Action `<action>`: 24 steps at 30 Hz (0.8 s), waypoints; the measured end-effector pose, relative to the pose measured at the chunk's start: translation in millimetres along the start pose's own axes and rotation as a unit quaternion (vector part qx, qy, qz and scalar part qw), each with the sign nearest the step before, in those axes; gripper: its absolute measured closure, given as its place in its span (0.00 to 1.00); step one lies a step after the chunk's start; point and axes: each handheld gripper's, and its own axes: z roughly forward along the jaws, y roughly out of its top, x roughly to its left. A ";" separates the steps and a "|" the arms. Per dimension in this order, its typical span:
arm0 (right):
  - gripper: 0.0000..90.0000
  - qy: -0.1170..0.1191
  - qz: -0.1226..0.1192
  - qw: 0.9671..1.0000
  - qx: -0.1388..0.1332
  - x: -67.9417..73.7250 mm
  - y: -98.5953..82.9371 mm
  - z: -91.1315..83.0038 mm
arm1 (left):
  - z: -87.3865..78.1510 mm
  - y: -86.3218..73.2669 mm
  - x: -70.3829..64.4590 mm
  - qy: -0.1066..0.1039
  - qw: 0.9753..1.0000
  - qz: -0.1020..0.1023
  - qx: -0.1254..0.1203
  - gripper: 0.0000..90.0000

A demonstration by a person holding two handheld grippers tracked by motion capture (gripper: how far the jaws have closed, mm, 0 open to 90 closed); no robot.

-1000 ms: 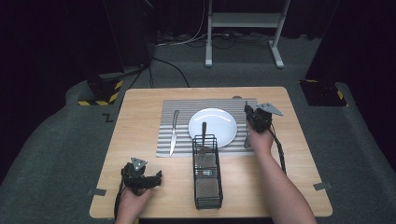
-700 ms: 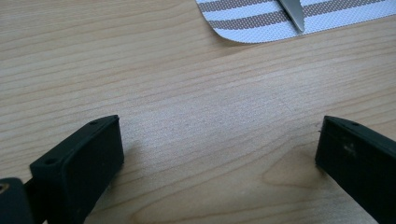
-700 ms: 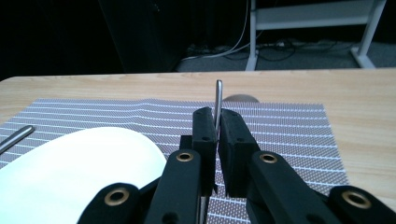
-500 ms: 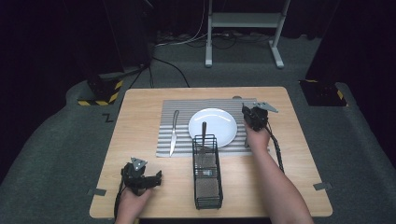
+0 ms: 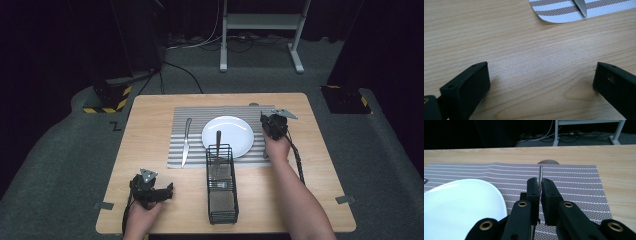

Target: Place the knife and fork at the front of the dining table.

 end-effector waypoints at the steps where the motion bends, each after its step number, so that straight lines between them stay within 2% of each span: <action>1: 0.94 0.000 -0.001 1.000 0.001 -0.7 0.0 0.0 | 0.0 0.0 0.0 0.000 1.000 0.000 0.000 0.01; 14: 0.94 -0.004 -0.002 1.000 0.010 -5.0 -1.4 -0.6 | 0.0 0.0 0.0 0.000 1.000 0.000 0.000 0.01; 24: 0.93 -0.012 0.004 0.999 0.031 -10.9 -5.2 1.1 | 0.0 0.0 0.0 0.000 1.000 0.000 0.000 0.01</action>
